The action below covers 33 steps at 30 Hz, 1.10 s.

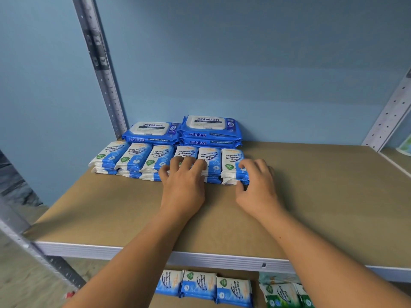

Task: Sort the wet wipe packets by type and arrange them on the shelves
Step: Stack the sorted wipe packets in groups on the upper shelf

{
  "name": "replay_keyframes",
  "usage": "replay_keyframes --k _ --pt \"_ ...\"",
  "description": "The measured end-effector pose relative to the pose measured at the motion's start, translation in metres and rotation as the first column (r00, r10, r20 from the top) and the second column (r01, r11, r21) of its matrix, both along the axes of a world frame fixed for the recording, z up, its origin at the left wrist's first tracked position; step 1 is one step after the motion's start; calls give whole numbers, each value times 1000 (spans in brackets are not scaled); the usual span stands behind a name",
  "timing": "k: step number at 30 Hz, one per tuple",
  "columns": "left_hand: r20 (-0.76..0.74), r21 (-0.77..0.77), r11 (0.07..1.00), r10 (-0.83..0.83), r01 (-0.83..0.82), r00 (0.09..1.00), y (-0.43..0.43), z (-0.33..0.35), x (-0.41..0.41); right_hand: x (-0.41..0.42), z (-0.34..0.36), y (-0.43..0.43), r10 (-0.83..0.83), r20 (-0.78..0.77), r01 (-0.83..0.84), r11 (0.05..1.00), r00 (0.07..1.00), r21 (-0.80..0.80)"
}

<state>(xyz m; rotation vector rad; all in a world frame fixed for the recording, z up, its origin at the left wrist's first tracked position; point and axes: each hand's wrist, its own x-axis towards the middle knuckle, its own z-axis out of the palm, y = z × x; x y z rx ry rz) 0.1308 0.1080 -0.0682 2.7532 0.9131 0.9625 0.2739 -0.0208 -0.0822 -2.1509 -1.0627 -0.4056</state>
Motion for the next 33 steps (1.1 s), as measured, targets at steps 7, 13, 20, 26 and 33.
replay_keyframes --k 7,13,20,26,33 --pt "6 23 1000 5 -5 1000 2 -2 0 4 -4 1 -27 13 27 1000 1000 -13" --pt "22 28 1000 8 -9 1000 2 -3 1 4 -2 1 -72 11 73 995 997 -62" --pt "28 22 1000 -10 9 1000 0 -2 0 -1 5 -2 -78 -13 75 989 997 -130" --pt "-39 -96 994 -60 56 997 -4 5 -21 -22 38 -15 -87 -30 79 975 996 -208" --pt "-77 -131 991 -49 39 996 -24 24 -75 -50 54 -51 -10 -38 2 982 999 -191"
